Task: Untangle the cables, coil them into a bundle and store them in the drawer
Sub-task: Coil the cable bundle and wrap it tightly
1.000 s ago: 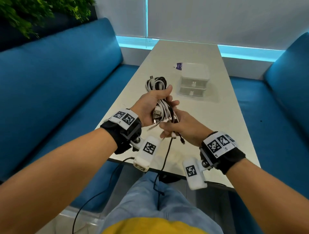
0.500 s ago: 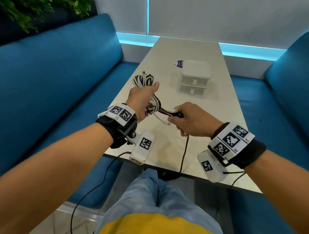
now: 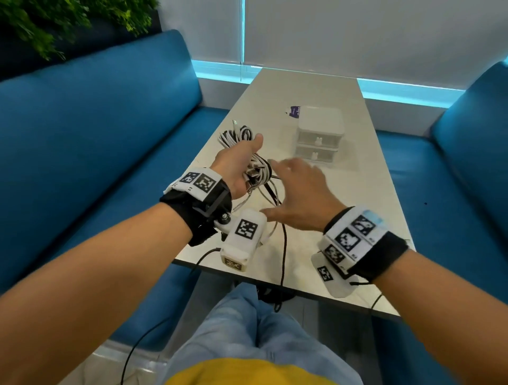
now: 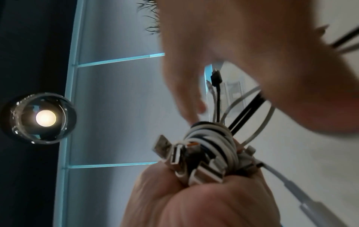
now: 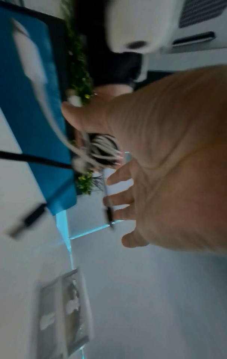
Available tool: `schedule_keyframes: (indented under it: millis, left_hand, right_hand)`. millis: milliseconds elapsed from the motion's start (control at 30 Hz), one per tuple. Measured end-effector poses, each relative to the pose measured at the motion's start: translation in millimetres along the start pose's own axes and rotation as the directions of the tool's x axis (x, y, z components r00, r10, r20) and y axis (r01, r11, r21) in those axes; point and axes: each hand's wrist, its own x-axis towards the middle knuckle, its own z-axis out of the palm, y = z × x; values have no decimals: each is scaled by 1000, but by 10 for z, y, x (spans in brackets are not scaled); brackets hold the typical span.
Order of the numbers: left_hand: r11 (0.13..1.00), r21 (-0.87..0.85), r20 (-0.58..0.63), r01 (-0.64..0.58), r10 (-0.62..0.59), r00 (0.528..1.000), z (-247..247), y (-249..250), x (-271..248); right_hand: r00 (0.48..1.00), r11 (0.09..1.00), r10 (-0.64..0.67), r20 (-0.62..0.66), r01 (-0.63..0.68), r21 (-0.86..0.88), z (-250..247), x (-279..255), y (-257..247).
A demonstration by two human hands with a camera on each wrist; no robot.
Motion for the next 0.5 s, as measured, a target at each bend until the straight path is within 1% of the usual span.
schedule_keyframes:
  millis: [33, 100, 133, 200, 267, 367, 433, 500]
  left_hand:
    - [1000, -15, 20, 7, -7, 1000, 40, -10, -26]
    - [999, -36, 38, 22, -21, 999, 81, -26, -29]
    - [999, -39, 31, 23, -22, 999, 80, -30, -26]
    - [999, -38, -1, 14, -14, 1000, 36, -55, 14]
    - [1000, -10, -35, 3, -3, 999, -6, -78, 60]
    - [989, 148, -43, 6, 0, 999, -48, -109, 100]
    - [957, 288, -11, 45, -44, 999, -85, -146, 112]
    - [901, 426, 47, 85, -115, 992, -131, -196, 121]
  right_hand:
    - [1000, 1000, 15, 19, -15, 0, 77, 25, -19]
    - [998, 996, 67, -3, -67, 54, 158, 59, -9]
    - [997, 993, 77, 13, -78, 92, 155, 60, 6]
    - [991, 975, 51, 121, -76, 208, 140, 39, 25]
    - [984, 946, 0, 177, -58, 319, 72, 10, 44]
    - [988, 943, -35, 147, -16, 332, -74, -19, 86]
    - [994, 944, -45, 98, 10, 329, -155, -31, 113]
    - [993, 947, -84, 81, 55, 315, -209, -47, 108]
